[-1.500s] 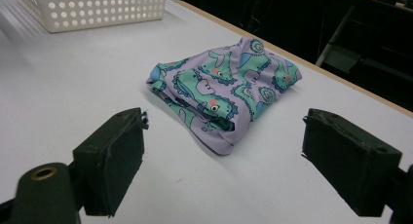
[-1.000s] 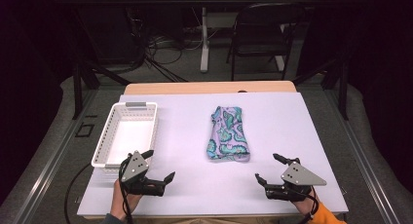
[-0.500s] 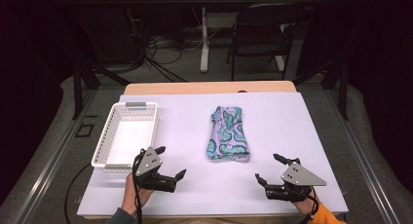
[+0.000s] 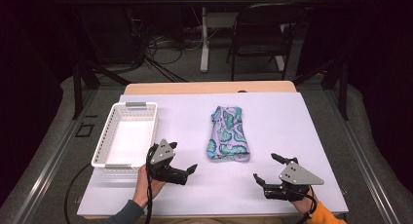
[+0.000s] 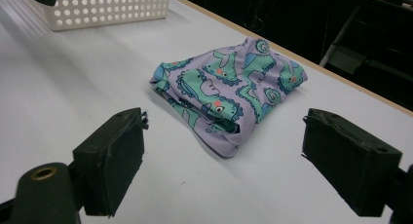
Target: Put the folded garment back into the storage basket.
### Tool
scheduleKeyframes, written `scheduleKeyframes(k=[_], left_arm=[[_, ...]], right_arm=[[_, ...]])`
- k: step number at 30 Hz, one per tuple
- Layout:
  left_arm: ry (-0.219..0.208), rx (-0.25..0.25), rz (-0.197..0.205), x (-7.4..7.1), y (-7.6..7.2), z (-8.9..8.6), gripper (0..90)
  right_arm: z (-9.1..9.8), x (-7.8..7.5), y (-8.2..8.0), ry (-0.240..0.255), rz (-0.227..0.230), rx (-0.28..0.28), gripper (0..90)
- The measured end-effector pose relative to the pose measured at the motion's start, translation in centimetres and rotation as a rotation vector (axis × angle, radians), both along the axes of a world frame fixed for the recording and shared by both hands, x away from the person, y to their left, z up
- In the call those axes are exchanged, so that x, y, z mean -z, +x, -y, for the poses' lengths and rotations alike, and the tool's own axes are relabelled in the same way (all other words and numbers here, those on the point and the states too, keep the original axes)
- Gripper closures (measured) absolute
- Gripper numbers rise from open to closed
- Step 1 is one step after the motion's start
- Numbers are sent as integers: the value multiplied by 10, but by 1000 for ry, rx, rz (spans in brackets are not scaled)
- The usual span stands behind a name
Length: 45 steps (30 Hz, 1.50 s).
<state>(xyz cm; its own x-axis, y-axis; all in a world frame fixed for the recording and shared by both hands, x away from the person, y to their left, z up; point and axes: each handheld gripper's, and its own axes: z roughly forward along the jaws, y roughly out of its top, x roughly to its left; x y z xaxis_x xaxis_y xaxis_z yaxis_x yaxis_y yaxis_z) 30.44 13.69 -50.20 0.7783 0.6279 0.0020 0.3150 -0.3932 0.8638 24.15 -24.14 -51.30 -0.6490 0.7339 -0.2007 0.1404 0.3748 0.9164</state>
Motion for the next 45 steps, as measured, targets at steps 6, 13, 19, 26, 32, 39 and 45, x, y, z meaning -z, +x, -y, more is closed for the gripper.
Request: scheduleKeyframes(k=[6,13,19,26,32,39,45], left_arm=[[5,3,-22,4,8,4,0],[7,17,-41,5,18,14,0],[8,33,-51,7,24,21,0],[18,37,-66,9,27,27,0],[20,50,-101,10,36,33,0],[23,45,-102,11,45,40,0],[16,50,-139,16,55,46,0]], right_arm=[[-2,0,1,-5,6,-3,147],[-1,0,1,-4,2,-3,147],[-2,1,2,0,-3,1,147],[-2,0,1,-4,5,-4,147],[-1,1,2,-6,-2,-5,147],[0,1,2,1,-7,3,147],[-1,1,2,0,-7,1,147]])
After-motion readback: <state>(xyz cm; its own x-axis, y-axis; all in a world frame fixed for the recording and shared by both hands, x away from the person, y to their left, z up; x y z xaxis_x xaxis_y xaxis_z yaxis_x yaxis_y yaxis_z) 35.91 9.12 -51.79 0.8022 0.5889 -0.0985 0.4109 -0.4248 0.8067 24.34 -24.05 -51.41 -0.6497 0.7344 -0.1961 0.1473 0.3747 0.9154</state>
